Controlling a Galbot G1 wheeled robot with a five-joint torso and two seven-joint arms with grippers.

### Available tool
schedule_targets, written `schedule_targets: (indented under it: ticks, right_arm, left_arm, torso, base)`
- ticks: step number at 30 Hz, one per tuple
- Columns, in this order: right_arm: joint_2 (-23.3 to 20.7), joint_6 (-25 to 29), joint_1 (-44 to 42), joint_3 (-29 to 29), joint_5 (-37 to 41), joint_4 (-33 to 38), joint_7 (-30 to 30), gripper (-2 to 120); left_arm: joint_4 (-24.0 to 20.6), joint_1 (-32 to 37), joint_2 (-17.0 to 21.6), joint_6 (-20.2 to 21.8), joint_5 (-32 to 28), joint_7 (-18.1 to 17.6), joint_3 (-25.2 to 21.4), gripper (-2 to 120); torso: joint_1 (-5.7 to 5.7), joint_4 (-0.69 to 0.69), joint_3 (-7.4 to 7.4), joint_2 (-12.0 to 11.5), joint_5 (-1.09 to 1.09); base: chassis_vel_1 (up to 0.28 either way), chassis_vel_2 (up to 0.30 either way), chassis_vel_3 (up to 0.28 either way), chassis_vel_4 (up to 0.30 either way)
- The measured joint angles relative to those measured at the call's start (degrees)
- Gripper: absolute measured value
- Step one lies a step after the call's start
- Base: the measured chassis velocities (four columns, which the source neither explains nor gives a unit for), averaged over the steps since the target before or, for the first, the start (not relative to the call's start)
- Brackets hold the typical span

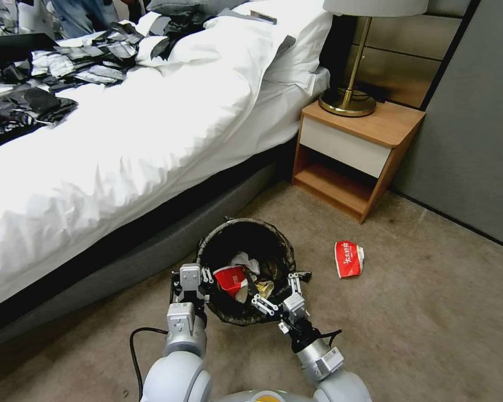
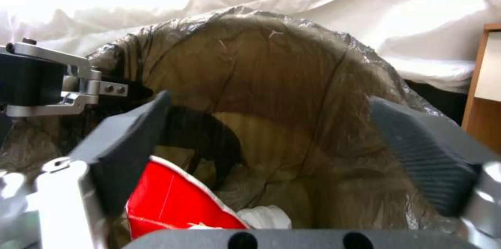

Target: Pick up the trash bin, then pick up the garbage from the floor and place it into the trash bin.

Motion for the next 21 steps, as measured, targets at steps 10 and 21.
schedule_targets:
  ticks: [10, 21]
  right_arm:
    - [0.76, 1.98, -0.26, 1.2, -2.29, 4.23, 3.18, 100]
    - [3.52, 3.28, -2.46, 5.6, -8.63, 17.09, 17.48, 100]
  left_arm:
    - [0.09, -0.11, 0.11, 0.04, -0.12, 0.01, -0.46, 0]
    - [0.22, -0.09, 0.21, -0.1, -0.28, 0.07, -1.51, 0]
  torso:
    - [0.0, 0.01, 0.0, 0.0, -0.02]
    - [0.0, 0.02, 0.0, 0.0, -0.03]
  base:
    - [0.0, 0.0, 0.0, 0.0]
    - [0.0, 0.0, 0.0, 0.0]
